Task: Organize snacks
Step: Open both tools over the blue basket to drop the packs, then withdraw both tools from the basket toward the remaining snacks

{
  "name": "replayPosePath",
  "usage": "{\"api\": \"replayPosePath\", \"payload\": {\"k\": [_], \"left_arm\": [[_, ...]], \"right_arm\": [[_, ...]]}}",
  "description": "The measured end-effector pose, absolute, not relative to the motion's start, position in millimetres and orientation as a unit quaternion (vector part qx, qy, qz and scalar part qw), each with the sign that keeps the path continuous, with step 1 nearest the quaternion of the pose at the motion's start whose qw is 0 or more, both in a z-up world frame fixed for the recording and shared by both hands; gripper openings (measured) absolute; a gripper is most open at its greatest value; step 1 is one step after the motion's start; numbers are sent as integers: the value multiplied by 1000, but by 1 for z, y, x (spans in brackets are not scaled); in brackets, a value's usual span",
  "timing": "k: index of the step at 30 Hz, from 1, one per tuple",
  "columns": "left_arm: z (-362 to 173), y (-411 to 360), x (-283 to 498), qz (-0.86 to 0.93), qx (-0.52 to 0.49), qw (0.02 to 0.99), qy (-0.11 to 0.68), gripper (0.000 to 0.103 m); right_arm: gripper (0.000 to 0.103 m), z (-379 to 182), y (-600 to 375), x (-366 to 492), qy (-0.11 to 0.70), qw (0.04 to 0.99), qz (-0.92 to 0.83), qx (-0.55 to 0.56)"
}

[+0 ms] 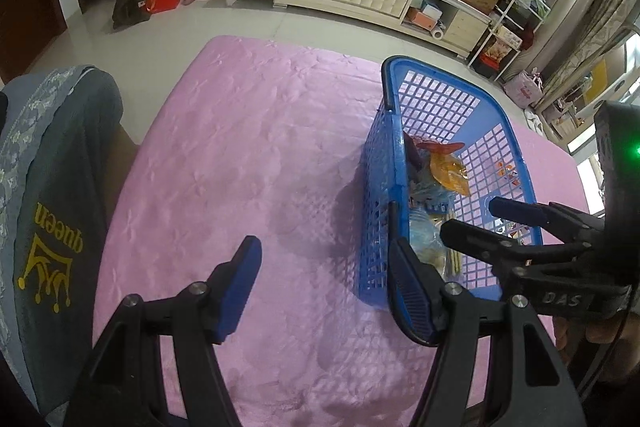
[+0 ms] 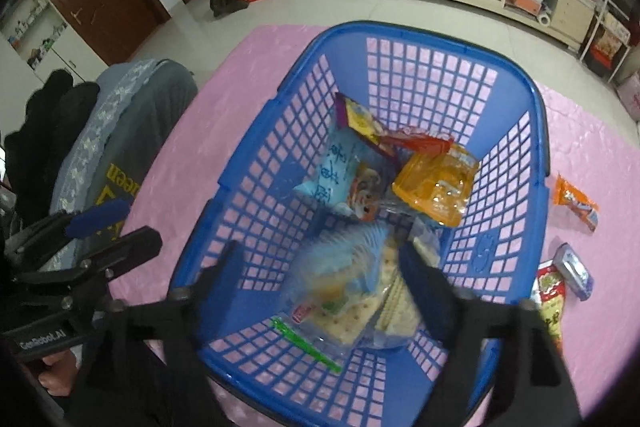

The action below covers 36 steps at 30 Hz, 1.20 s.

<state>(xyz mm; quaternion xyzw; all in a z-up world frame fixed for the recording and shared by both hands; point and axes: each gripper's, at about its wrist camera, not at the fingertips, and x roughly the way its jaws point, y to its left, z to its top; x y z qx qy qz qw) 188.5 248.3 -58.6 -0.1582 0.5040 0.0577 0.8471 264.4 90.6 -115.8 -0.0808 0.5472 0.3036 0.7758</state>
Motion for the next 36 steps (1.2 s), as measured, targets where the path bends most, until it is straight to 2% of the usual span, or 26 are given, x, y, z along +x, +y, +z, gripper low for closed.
{"api": "replayPosePath", "payload": {"k": [17,36], "left_arm": [[-13,186,177,27,-116,869,481,64],[4,56,190,-60,-47,868,491,64]], "right_arm": [[89,-59,27,237,507,808,289,-84],[89,-30,-105,220,483,847,222,-16]]}}
